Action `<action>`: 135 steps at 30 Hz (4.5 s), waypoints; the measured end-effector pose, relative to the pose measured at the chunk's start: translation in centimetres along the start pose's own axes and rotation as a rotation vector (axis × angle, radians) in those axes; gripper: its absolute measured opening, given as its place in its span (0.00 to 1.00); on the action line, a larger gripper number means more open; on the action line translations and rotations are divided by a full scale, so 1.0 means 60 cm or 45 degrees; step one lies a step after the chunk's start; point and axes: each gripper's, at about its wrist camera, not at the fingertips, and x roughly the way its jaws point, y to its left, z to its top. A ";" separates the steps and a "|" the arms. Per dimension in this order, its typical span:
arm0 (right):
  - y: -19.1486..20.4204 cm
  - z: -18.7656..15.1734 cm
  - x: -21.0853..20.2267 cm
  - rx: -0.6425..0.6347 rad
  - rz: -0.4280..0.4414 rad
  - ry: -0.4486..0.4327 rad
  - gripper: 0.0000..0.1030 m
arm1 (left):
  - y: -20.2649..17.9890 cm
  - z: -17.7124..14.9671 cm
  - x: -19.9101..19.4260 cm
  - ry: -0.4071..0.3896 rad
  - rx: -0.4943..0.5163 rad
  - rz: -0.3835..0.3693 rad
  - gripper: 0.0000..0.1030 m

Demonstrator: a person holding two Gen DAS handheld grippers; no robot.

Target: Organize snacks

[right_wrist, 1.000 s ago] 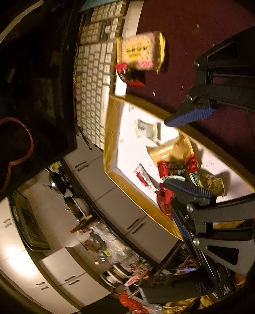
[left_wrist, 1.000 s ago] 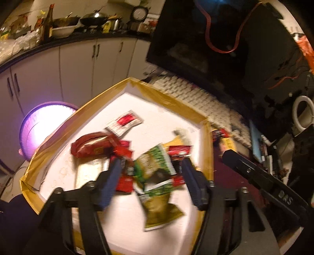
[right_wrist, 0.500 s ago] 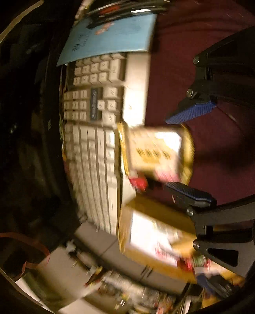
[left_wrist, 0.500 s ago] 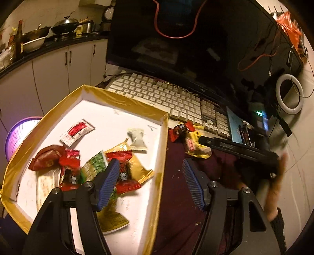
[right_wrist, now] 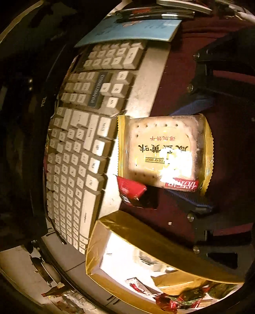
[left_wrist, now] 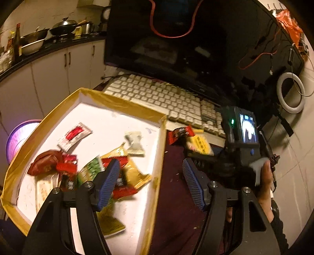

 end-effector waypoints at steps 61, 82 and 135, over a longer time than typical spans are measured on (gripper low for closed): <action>-0.111 -0.125 -0.111 0.327 0.288 -0.350 0.68 | -0.014 -0.035 0.020 0.107 -0.038 -0.158 0.23; 0.226 -0.040 -0.153 -0.168 0.596 -0.314 0.68 | 0.189 -0.053 -0.022 -0.003 -0.203 0.190 0.23; 0.200 -0.044 -0.130 -0.008 0.563 -0.274 0.70 | 0.184 -0.066 -0.019 -0.038 -0.165 0.291 0.69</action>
